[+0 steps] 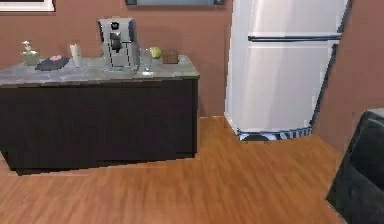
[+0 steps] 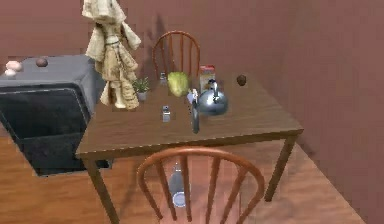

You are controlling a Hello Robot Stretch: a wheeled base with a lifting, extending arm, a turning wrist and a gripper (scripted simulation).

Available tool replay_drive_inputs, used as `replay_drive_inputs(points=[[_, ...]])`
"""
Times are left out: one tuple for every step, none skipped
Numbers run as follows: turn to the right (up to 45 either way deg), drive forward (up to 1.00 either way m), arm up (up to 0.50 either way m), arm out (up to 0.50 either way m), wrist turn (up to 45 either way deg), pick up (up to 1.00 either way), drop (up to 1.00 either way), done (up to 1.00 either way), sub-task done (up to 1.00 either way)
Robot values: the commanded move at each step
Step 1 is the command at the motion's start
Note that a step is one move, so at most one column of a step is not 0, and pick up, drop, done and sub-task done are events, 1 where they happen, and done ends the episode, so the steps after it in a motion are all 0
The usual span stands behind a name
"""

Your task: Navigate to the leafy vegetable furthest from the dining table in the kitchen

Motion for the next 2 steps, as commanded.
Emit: replay_drive_inputs(points=[[0.0,1.00,0.00,0.00,0.0,0.00,0.00,0.00,0.00],[0.0,0.30,0.00,0.00,0.0,0.00,0.00,0.00,0.00]])
